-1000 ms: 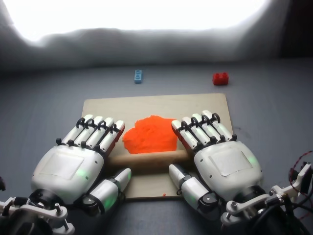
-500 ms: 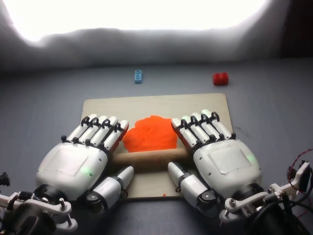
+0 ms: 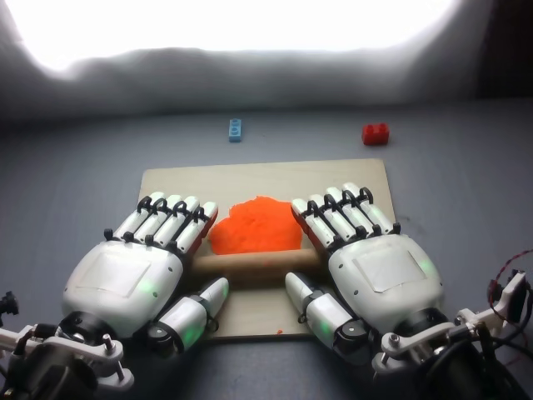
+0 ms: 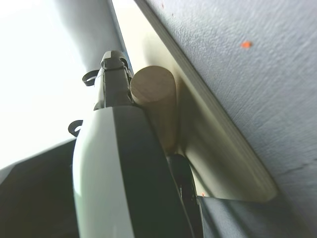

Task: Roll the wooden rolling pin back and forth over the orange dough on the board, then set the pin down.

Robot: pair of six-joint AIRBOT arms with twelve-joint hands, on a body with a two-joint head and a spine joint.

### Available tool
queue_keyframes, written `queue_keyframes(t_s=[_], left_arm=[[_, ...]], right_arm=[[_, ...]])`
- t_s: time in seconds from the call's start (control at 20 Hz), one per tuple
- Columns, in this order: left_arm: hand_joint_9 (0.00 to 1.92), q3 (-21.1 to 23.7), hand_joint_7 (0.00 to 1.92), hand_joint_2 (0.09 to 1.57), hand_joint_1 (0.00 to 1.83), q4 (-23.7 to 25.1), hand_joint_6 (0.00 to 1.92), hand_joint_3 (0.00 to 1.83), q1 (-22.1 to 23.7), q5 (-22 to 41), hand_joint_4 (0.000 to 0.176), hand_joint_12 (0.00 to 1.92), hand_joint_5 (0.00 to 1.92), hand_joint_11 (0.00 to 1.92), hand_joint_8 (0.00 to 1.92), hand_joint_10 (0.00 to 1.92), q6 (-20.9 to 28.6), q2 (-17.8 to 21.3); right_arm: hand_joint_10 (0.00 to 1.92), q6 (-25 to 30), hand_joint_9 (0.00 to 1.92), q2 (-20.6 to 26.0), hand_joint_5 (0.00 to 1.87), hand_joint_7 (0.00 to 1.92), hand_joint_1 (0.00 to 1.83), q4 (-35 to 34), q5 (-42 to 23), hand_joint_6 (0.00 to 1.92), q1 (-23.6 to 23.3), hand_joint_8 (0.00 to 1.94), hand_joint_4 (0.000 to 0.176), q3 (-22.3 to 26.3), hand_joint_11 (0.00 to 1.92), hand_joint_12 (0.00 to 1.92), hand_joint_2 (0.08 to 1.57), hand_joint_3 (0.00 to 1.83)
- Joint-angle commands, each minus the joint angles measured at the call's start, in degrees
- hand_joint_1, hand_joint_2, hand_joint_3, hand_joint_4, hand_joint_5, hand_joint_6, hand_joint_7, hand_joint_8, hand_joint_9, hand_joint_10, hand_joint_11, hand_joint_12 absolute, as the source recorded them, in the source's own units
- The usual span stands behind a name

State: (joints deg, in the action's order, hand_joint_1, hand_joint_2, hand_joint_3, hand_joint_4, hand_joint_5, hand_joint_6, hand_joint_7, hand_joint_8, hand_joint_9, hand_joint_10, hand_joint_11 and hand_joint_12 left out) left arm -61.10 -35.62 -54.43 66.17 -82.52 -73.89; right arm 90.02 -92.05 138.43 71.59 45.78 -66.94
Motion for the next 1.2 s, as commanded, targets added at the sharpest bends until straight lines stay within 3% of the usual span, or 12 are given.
queue_keyframes(t_s=[0.0, 1.15], left_arm=[[0.0, -0.3, 0.0, 1.52, 0.0, 2.1, 0.0, 0.01, 0.6, 6.3, 0.0, 0.0, 0.0, 0.0, 0.0, 0.0, 0.0, -0.2], [0.0, -3.5, 0.0, 1.52, 0.0, 1.6, 0.0, 0.01, 1.2, 8.7, 0.0, 0.0, 0.0, 0.0, 0.0, 0.0, 3.1, -2.1]], right_arm=[[0.0, -0.3, 0.05, 0.1, 0.14, 0.12, 0.0, 3.2, 4.6, 0.01, -0.5, 0.01, 0.0, -0.2, 0.0, 0.0, 1.53, 0.0], [0.01, 0.4, 0.07, -0.4, 0.16, 0.13, 0.0, 1.5, 3.3, 0.01, -2.0, 0.01, 0.0, -2.3, 0.0, 0.0, 1.53, 0.0]])
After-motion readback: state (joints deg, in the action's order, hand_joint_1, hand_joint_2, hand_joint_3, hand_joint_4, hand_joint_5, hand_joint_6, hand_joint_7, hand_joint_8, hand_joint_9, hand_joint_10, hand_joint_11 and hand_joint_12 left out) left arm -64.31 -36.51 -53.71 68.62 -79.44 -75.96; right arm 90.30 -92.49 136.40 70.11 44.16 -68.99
